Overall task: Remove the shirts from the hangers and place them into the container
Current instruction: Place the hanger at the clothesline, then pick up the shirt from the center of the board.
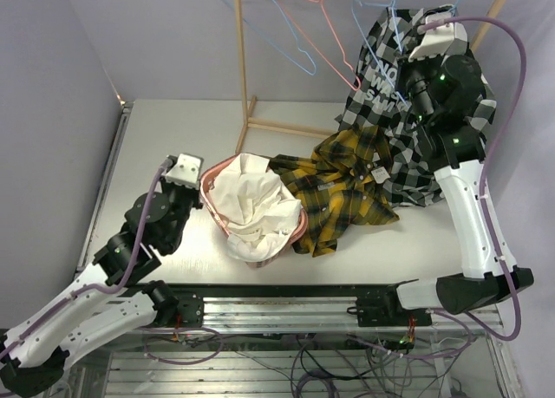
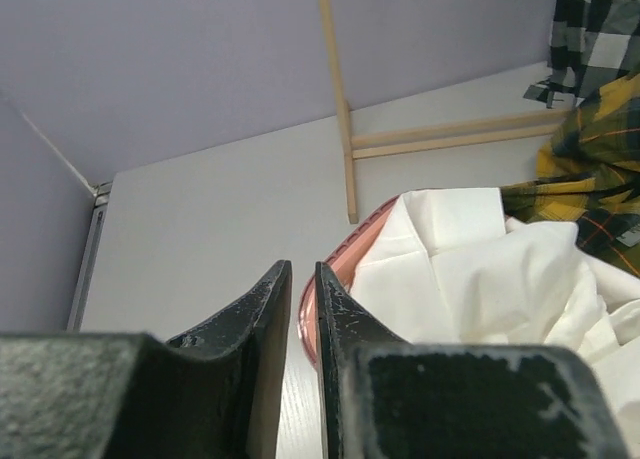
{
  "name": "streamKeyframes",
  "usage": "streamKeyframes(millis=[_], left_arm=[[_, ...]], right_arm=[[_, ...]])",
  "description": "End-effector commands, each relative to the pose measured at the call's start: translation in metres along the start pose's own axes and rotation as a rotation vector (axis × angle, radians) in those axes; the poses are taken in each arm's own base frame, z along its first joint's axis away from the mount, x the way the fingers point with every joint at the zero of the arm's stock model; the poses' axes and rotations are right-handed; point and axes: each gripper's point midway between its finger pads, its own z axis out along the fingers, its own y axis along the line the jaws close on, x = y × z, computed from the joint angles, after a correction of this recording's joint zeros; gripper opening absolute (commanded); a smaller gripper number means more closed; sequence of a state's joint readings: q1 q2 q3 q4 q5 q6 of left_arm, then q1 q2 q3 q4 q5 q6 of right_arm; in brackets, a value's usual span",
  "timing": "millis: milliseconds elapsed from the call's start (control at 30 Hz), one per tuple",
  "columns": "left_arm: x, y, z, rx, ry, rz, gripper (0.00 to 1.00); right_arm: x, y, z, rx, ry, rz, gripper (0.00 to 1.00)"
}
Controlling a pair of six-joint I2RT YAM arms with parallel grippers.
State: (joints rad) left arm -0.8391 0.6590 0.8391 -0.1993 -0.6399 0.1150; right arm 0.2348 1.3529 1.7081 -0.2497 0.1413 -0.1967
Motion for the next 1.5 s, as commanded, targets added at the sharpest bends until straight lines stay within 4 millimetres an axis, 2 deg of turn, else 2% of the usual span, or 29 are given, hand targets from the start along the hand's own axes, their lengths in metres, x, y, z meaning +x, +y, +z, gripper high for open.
streamKeyframes(millis=[0,133,267,567,767,833,900,967,1033,1167,1233,1333,1467], left_arm=[[-0.001,0.018,-0.008,-0.079,-0.038,-0.055,0.27],[0.004,0.012,-0.003,-0.064,-0.002,-0.032,0.27],[0.008,0.005,0.001,-0.04,0.021,-0.013,0.26],[0.006,0.017,-0.007,-0.075,-0.012,-0.042,0.26],[0.012,0.011,-0.003,-0.06,0.017,-0.029,0.28],[0.014,0.008,-0.001,-0.053,0.027,-0.025,0.3],[0.015,0.006,0.001,-0.042,0.033,-0.022,0.32],[0.014,0.004,0.002,-0.033,0.027,-0.029,0.35],[0.014,0.002,0.002,-0.027,0.023,-0.035,0.38],[0.016,0.003,0.003,-0.037,0.027,-0.043,0.38],[0.017,0.004,0.003,-0.046,0.033,-0.049,0.38],[0.018,0.008,0.003,-0.071,0.034,-0.064,0.38],[0.017,0.014,0.001,-0.101,0.024,-0.093,0.38]], right_arm=[[-0.047,-0.001,-0.003,-0.034,-0.138,0.028,0.0],[-0.05,0.003,0.009,-0.057,-0.142,0.035,0.0],[-0.043,0.013,0.027,-0.089,-0.127,0.049,0.0],[-0.025,0.021,0.054,-0.107,-0.097,0.054,0.0],[-0.012,0.025,0.058,-0.114,-0.063,0.072,0.0],[-0.005,0.025,0.054,-0.108,-0.046,0.081,0.06],[0.001,0.025,0.047,-0.106,-0.028,0.093,0.25],[0.007,0.027,0.035,-0.117,-0.009,0.105,0.48],[0.009,0.026,0.02,-0.118,0.008,0.123,0.63],[0.018,0.022,-0.024,-0.108,0.043,0.179,0.73],[0.03,0.025,-0.051,-0.115,0.075,0.227,0.8],[0.063,0.039,-0.094,-0.161,0.14,0.308,0.89],[0.133,0.071,-0.136,-0.233,0.317,0.433,0.97]])
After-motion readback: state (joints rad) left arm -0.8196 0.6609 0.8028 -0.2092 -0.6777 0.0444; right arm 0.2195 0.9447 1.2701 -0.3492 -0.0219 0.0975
